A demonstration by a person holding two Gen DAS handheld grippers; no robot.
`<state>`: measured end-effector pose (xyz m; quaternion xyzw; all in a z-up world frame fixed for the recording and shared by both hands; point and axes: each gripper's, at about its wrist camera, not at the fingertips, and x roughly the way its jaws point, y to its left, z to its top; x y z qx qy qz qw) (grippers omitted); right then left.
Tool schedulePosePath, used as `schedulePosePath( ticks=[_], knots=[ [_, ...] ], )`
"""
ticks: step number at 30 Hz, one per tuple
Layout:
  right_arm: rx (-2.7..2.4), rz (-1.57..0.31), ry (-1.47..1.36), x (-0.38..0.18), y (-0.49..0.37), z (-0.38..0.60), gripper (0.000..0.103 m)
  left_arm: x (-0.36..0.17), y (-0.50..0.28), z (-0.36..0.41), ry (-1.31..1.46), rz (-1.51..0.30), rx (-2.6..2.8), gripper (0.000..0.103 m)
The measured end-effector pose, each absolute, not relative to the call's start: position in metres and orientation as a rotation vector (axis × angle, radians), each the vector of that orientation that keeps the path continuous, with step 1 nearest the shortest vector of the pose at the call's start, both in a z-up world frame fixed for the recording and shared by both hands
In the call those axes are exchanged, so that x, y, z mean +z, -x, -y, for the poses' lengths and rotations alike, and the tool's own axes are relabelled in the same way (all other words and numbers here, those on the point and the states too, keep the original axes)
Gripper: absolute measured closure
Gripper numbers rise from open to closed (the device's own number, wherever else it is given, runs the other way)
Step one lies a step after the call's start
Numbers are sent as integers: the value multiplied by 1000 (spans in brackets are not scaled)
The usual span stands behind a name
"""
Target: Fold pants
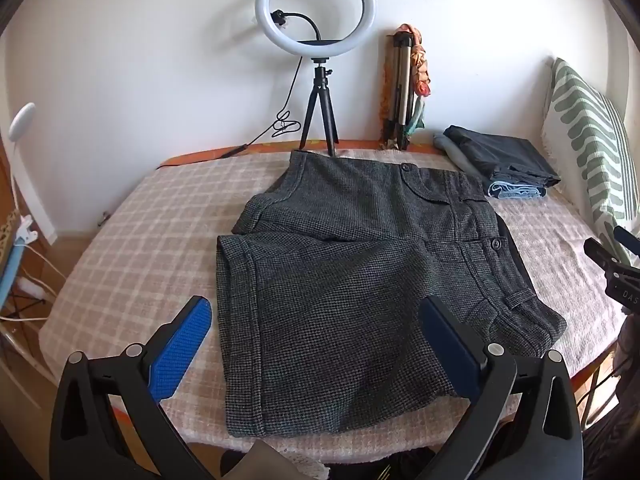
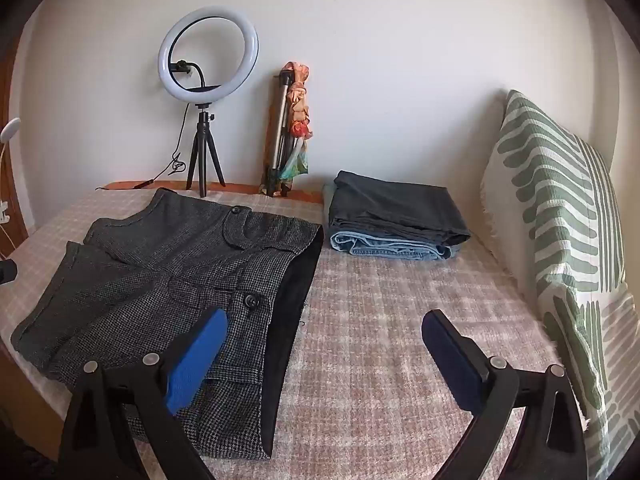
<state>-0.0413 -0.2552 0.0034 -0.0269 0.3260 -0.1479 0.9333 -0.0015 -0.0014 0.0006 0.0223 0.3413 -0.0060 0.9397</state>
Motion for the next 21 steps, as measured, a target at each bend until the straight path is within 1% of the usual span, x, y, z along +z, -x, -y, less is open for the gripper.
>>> schedulePosePath(
  ticks=[21],
  knots=[
    [-316, -653, 32, 4, 42, 258, 4, 1, -4, -1, -27, -713, -9, 0]
  ],
)
